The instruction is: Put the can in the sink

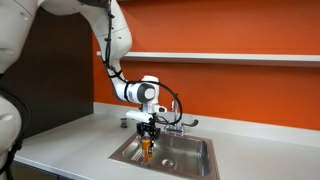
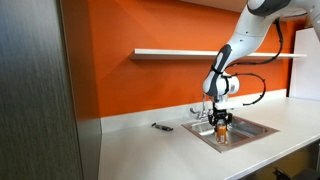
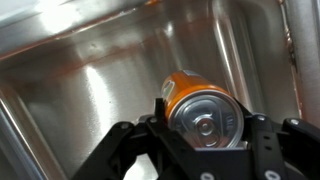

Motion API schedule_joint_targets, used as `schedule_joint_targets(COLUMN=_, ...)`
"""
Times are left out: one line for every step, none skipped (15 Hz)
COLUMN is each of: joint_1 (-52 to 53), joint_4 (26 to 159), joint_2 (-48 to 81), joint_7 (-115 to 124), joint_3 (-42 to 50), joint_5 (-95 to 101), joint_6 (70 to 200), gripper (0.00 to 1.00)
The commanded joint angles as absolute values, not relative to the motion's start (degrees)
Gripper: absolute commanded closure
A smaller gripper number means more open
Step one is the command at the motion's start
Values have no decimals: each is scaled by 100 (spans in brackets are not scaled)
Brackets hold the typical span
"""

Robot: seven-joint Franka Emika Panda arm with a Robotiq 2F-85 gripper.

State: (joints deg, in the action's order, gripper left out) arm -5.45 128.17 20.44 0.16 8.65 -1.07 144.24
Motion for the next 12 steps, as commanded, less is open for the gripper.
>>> schedule_joint_targets(joint_1=-628, joint_4=12533, joint_2=2346, joint_7=110, joint_3=770, joint_5=-167, joint_6=14450, gripper=62)
schedule_joint_targets(joint_1=-635, joint_4=12490, joint_2=2424, joint_7=91, joint_3=756, joint_5=-180, joint_6=14444, gripper=62)
schedule_joint_targets(joint_1=-623, joint_4=12459, joint_2=2497, joint_7=113, joint_3=760, joint_5=-164, joint_6=14465, gripper=62)
schedule_joint_targets(joint_1=-631, joint_4=12422, joint_2=2569, joint_7=100, joint_3=748, joint_5=-177, joint_6=14457, gripper=62)
schedule_joint_targets(joint_1=-632, joint_4=12387, joint_2=2638, joint_7=99, joint_3=735, joint_5=-184, joint_6=14460, gripper=62)
schedule_joint_targets(joint_1=-636, joint_4=12356, joint_2=2703, joint_7=89, joint_3=718, joint_5=-195, joint_6=14460, gripper=62)
schedule_joint_targets(joint_1=-635, joint_4=12330, joint_2=2755, joint_7=88, joint_3=702, joint_5=-204, joint_6=14454, gripper=62)
schedule_joint_targets(joint_1=-638, joint_4=12311, joint_2=2802, joint_7=82, joint_3=685, joint_5=-217, joint_6=14461, gripper=62)
schedule_joint_targets(joint_1=-644, joint_4=12288, joint_2=2841, joint_7=75, joint_3=667, joint_5=-236, joint_6=14455, gripper=62)
schedule_joint_targets(joint_1=-652, joint_4=12274, joint_2=2875, joint_7=67, joint_3=651, joint_5=-262, joint_6=14460, gripper=62)
schedule_joint_targets(joint_1=-655, joint_4=12260, joint_2=2906, joint_7=63, joint_3=639, joint_5=-283, joint_6=14461, gripper=62)
schedule_joint_targets(joint_1=-656, joint_4=12245, joint_2=2931, joint_7=62, joint_3=630, joint_5=-306, joint_6=14460, gripper=62)
